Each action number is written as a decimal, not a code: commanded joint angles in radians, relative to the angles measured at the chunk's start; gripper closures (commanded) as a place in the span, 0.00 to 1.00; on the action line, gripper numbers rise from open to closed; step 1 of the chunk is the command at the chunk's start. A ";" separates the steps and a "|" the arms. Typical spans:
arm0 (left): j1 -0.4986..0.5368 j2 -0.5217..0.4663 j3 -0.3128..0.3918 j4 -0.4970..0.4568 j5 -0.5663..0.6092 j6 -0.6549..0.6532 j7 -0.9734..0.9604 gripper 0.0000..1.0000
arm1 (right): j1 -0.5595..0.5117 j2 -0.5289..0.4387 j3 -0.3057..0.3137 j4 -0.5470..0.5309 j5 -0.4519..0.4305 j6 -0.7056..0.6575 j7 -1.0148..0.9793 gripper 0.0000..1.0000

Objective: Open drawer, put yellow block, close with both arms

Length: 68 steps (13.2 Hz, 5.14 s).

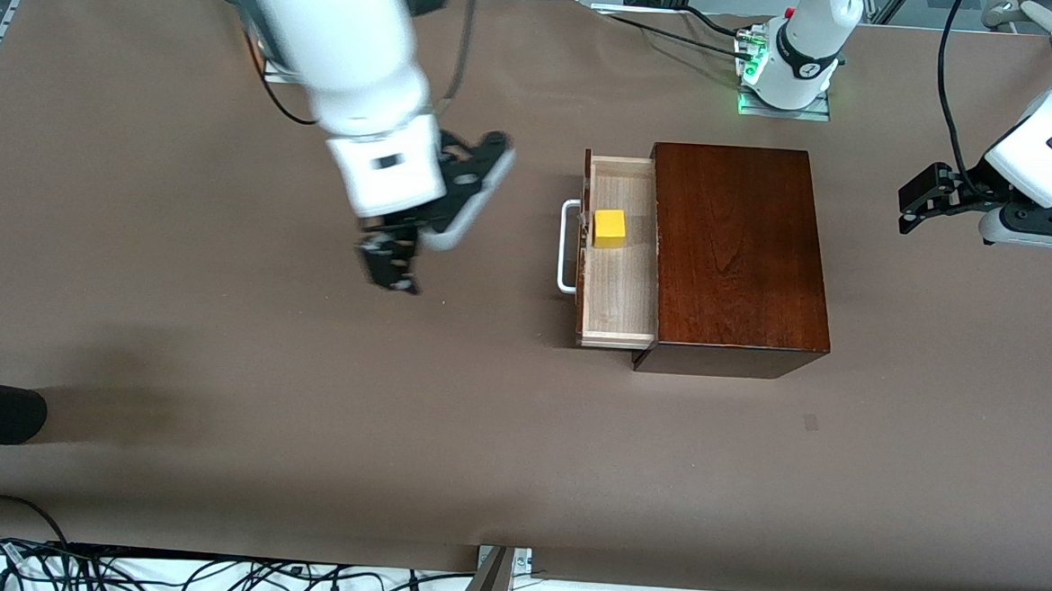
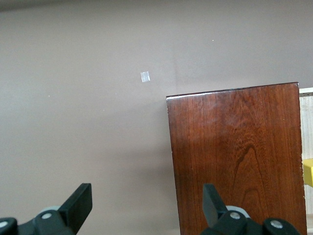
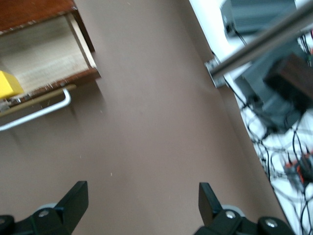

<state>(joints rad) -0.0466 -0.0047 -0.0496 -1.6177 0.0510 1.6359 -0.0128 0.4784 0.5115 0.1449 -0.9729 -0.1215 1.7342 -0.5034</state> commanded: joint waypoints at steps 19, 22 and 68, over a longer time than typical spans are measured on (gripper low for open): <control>-0.441 0.309 -0.065 0.175 -0.310 -0.117 0.476 0.00 | -0.133 -0.467 -0.433 -0.586 0.194 -0.110 0.298 0.00; -0.533 0.408 -0.069 0.222 -0.303 -0.063 0.616 0.00 | -0.127 -0.465 -0.432 -0.576 0.152 -0.111 0.273 0.00; -0.511 0.482 -0.047 0.338 0.066 0.009 0.691 0.00 | -0.414 -0.455 -0.127 -0.578 0.148 -0.137 0.269 0.00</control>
<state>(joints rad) -0.6256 0.4882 -0.0979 -1.3584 0.1533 1.6524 0.6764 0.0860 0.0678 -0.0040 -1.5500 0.0414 1.5984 -0.2348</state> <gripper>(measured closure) 0.000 0.000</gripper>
